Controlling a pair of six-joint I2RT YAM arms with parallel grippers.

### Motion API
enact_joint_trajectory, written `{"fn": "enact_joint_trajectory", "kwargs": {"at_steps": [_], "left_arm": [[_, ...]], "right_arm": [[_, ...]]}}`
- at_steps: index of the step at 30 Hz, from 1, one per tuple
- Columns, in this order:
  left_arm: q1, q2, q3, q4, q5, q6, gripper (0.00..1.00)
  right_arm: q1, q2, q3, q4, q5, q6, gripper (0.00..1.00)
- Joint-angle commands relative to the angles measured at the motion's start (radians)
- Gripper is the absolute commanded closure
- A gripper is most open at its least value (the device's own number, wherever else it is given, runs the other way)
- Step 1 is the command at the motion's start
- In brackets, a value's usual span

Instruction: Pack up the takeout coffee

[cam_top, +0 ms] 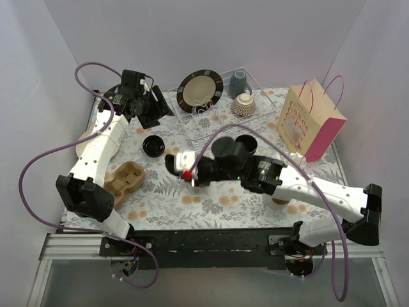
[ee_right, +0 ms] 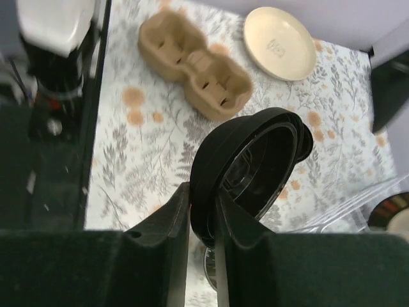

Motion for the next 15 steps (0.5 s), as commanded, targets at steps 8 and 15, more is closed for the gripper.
{"fn": "enact_joint_trajectory", "kwargs": {"at_steps": [8, 15], "left_arm": [[-0.005, -0.458, -0.705, 0.868, 0.382, 0.280, 0.38], [0.032, -0.629, -0.930, 1.250, 0.802, 0.340, 0.30]], "right_arm": [[-0.627, -0.053, 0.009, 0.214, -0.756, 0.883, 0.97], [-0.732, -0.074, -0.155, 0.697, -0.985, 1.310, 0.96]]}}
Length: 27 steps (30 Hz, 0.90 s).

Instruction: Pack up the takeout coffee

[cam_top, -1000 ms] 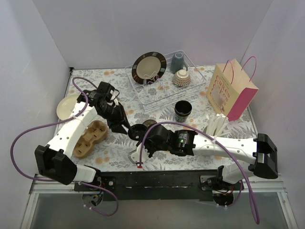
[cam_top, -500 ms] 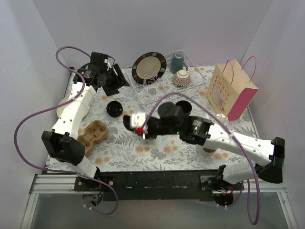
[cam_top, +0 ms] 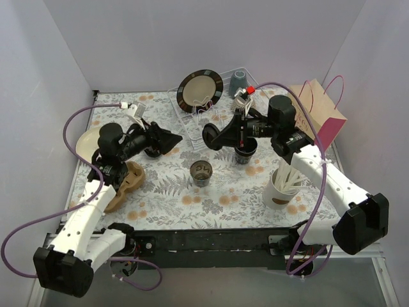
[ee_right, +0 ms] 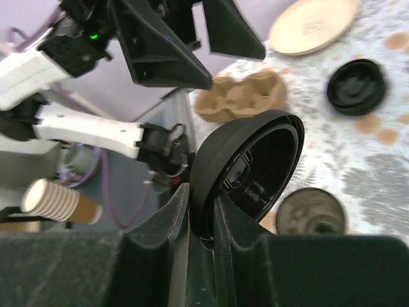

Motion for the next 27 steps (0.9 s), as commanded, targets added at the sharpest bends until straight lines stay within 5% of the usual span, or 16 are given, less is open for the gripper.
{"fn": "enact_joint_trajectory", "kwargs": {"at_steps": [1, 3, 7, 10, 17, 27], "left_arm": [[0.020, 0.094, 0.049, 0.202, 0.469, 0.099, 0.30], [0.020, 0.135, 0.071, 0.189, 0.587, 0.020, 0.30], [0.018, 0.130, -0.011, 0.542, 0.649, -0.242, 0.25], [0.017, 0.140, -0.020, 0.626, 0.655, -0.316, 0.23], [-0.015, 0.189, -0.049, 0.893, 0.657, -0.552, 0.19], [-0.081, 0.246, 0.014, 0.855, 0.635, -0.537, 0.21]], "right_arm": [[-0.004, -0.040, -0.082, 0.482, -0.273, 0.416, 0.96], [-0.004, -0.031, -0.116, 0.594, -0.299, 0.509, 0.95], [-0.001, -0.024, -0.142, 0.756, -0.327, 0.654, 0.94], [-0.001, -0.011, -0.168, 0.885, -0.333, 0.765, 0.93], [0.015, 0.018, -0.150, 0.904, -0.347, 0.805, 0.91], [0.053, 0.132, -0.133, 1.297, -0.361, 1.124, 0.91]]}}
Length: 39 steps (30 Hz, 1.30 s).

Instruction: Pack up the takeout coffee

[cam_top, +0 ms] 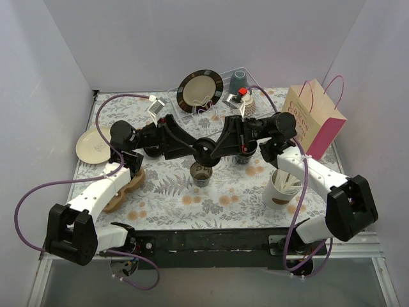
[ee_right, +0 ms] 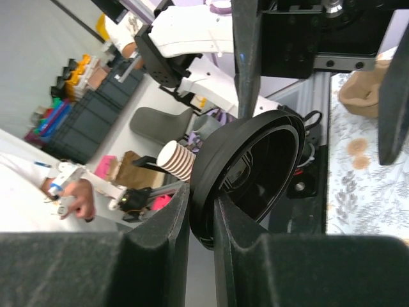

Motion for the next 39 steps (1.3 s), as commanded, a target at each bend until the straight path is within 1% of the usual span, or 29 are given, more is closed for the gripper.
{"fn": "enact_joint_trajectory", "kwargs": {"at_steps": [1, 2, 3, 5, 6, 7, 9, 10, 11, 12, 13, 14, 15, 16, 17, 18, 19, 20, 21, 23, 26, 28, 29, 30, 32, 33, 36, 39], "left_arm": [[-0.017, 0.007, 0.046, 0.030, 0.000, -0.017, 0.23], [-0.017, 0.008, 0.047, 0.026, 0.003, -0.012, 0.24], [-0.019, 0.010, 0.050, 0.004, -0.002, -0.006, 0.28], [-0.019, 0.005, 0.047, -0.020, -0.002, 0.003, 0.34], [-0.020, 0.000, 0.043, -0.030, -0.003, 0.006, 0.42], [-0.020, -0.009, 0.038, -0.034, -0.005, 0.003, 0.48], [-0.019, -0.016, 0.017, -0.031, -0.016, -0.011, 0.58], [-0.020, -0.026, 0.009, -0.030, -0.019, -0.029, 0.67], [-0.019, -0.030, 0.001, -0.033, -0.023, -0.034, 0.69], [-0.020, -0.033, -0.008, -0.039, -0.026, -0.037, 0.71], [-0.019, -0.036, -0.009, -0.048, -0.031, -0.040, 0.76], [-0.019, -0.041, -0.009, -0.078, -0.033, -0.037, 0.79], [-0.019, -0.046, -0.008, -0.098, -0.034, -0.028, 0.81], [-0.020, -0.052, -0.003, -0.126, -0.042, 0.006, 0.84], [-0.020, -0.064, 0.001, -0.207, -0.049, 0.026, 0.85], [-0.019, -0.070, 0.006, -0.249, -0.060, 0.047, 0.86], [-0.020, -0.078, 0.009, -0.284, -0.074, 0.070, 0.87], [-0.020, -0.082, 0.009, -0.351, -0.085, 0.102, 0.88], [-0.020, -0.095, 0.011, -0.385, -0.095, 0.122, 0.89], [-0.019, -0.104, 0.009, -0.488, -0.140, 0.158, 0.91], [-0.020, -0.121, -0.006, -0.569, -0.198, 0.156, 0.94], [-0.020, -0.134, -0.012, -0.612, -0.233, 0.155, 0.94], [-0.019, -0.138, -0.014, -0.664, -0.255, 0.155, 0.94], [-0.019, -0.139, -0.022, -0.686, -0.291, 0.155, 0.94], [-0.020, -0.141, -0.037, -0.727, -0.318, 0.169, 0.93], [-0.019, -0.142, -0.054, -0.738, -0.353, 0.176, 0.94], [-0.020, -0.133, -0.086, -0.737, -0.393, 0.187, 0.95], [-0.022, -0.101, -0.095, -0.735, -0.425, 0.184, 0.96]], "right_arm": [[0.015, 0.033, 0.033, 0.290, -0.010, 0.197, 0.91], [0.017, 0.036, 0.035, 0.292, -0.010, 0.198, 0.91], [0.017, 0.036, 0.035, 0.283, -0.010, 0.198, 0.91], [0.017, 0.033, 0.033, 0.254, -0.010, 0.170, 0.90], [0.015, 0.022, 0.033, 0.227, -0.014, 0.155, 0.87], [0.017, 0.019, 0.033, 0.153, -0.016, 0.105, 0.86], [0.017, 0.004, 0.035, 0.064, -0.018, 0.049, 0.85], [0.015, -0.002, 0.037, -0.070, -0.013, -0.044, 0.81], [0.017, -0.008, 0.044, -0.168, -0.005, -0.106, 0.70], [0.017, -0.025, 0.072, -0.276, 0.017, -0.197, 0.66], [0.017, -0.033, 0.098, -0.417, 0.039, -0.285, 0.61], [0.015, -0.038, 0.127, -0.676, 0.067, -0.486, 0.57], [0.014, -0.042, 0.157, -0.817, 0.132, -0.575, 0.53], [0.011, -0.042, 0.223, -0.923, 0.169, -0.644, 0.48], [0.008, -0.039, 0.245, -1.091, 0.203, -0.749, 0.41], [0.000, -0.041, 0.263, -1.143, 0.263, -0.776, 0.39], [-0.004, -0.041, 0.280, -1.180, 0.289, -0.798, 0.38], [-0.008, -0.041, 0.287, -1.224, 0.314, -0.815, 0.34], [-0.011, -0.044, 0.293, -1.290, 0.359, -0.844, 0.34], [-0.011, -0.047, 0.303, -1.340, 0.403, -0.859, 0.32], [-0.012, -0.065, 0.308, -1.423, 0.495, -0.885, 0.29], [-0.012, -0.085, 0.319, -1.508, 0.611, -0.917, 0.28], [-0.011, -0.093, 0.326, -1.537, 0.657, -0.927, 0.28], [-0.012, -0.107, 0.340, -1.561, 0.735, -0.934, 0.28], [-0.012, -0.116, 0.349, -1.613, 0.800, -0.944, 0.28], [-0.012, -0.120, 0.353, -1.625, 0.852, -0.942, 0.28], [-0.012, -0.136, 0.333, -1.647, 0.907, -0.933, 0.28], [-0.011, -0.142, 0.304, -1.627, 0.901, -0.907, 0.28]]}}
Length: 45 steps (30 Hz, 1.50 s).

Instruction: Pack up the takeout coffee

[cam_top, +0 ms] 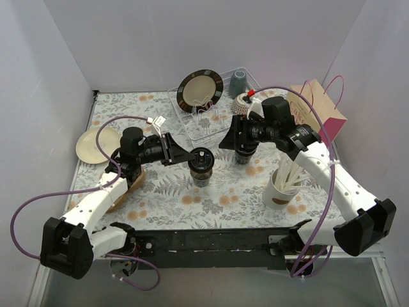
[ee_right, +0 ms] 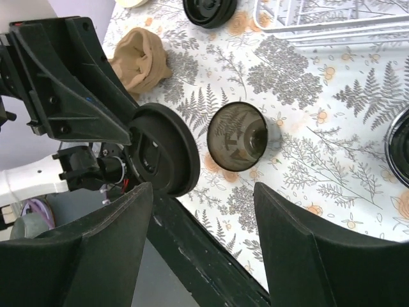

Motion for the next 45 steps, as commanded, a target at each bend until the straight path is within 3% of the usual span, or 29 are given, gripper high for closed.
{"fn": "enact_joint_trajectory", "kwargs": {"at_steps": [1, 21, 38, 45], "left_arm": [[-0.005, 0.014, -0.026, -0.038, -0.090, 0.026, 0.97], [-0.040, 0.157, -0.052, -0.013, -0.189, 0.000, 0.96], [-0.060, 0.184, -0.045, -0.038, -0.204, 0.035, 0.90], [-0.058, 0.189, -0.037, -0.075, -0.205, 0.060, 0.82]], "right_arm": [[-0.002, -0.027, -0.007, -0.024, 0.082, 0.000, 0.28], [0.008, 0.028, -0.071, 0.013, 0.025, -0.003, 0.29], [0.015, 0.038, -0.060, 0.013, 0.022, -0.015, 0.30], [0.019, 0.036, -0.068, 0.013, 0.027, -0.015, 0.30]]}}
